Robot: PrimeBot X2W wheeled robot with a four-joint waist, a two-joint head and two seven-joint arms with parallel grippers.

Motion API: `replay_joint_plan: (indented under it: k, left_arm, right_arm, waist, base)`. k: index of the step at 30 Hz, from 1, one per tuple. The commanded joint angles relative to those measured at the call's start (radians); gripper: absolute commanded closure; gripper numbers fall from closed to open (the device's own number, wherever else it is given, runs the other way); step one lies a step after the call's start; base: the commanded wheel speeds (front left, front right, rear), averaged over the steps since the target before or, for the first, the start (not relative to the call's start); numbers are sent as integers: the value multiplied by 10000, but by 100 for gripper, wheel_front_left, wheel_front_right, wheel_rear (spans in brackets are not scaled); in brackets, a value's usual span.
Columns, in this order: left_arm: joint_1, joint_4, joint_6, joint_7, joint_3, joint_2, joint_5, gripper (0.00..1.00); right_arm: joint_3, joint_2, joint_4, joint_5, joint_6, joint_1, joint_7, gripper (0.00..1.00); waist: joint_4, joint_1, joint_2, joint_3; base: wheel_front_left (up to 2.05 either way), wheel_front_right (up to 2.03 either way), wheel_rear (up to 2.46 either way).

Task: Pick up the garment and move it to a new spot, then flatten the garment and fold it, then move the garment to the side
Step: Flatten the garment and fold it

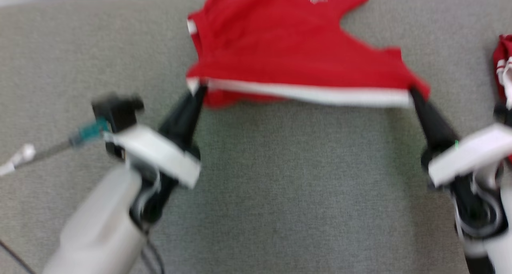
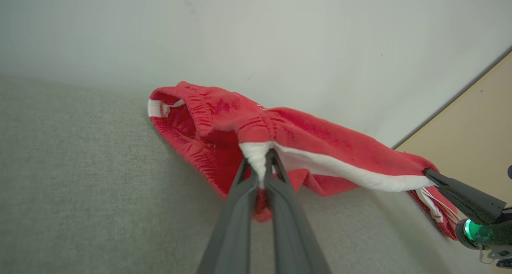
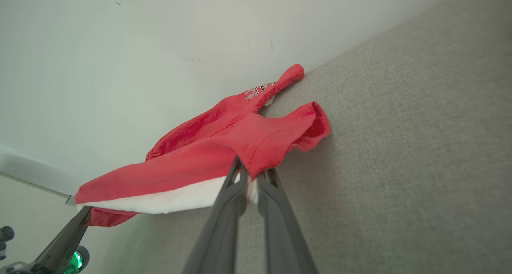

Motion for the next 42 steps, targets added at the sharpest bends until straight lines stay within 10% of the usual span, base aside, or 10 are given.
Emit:
replay_joint_plan:
  k: [1, 20, 42]
  left_arm:
    - [589, -232, -19, -110, -193, 281, 63, 100]
    - [7469, -4856, 1628, -270, -1040, 1317, -1077, 100]
    - [2709, -3959, 2364, 1390, 30, -715, -2465, 100]
  right_arm:
    - [44, -211, -281, 115, 6, 689, 58, 100]
    - [-1649, -909, -4182, 549, 6, 7622, 1605, 100]
    - [-2881, 173, -757, -3009, 6, -741, 6092, 100]
  waist:
    - [113, -1, 0, -599]
    - [477, -1, 0, -2678]
    - [2321, -1, 0, 221]
  base:
    - [0, 0, 0]
    - [0, 0, 0]
    - [0, 0, 0]
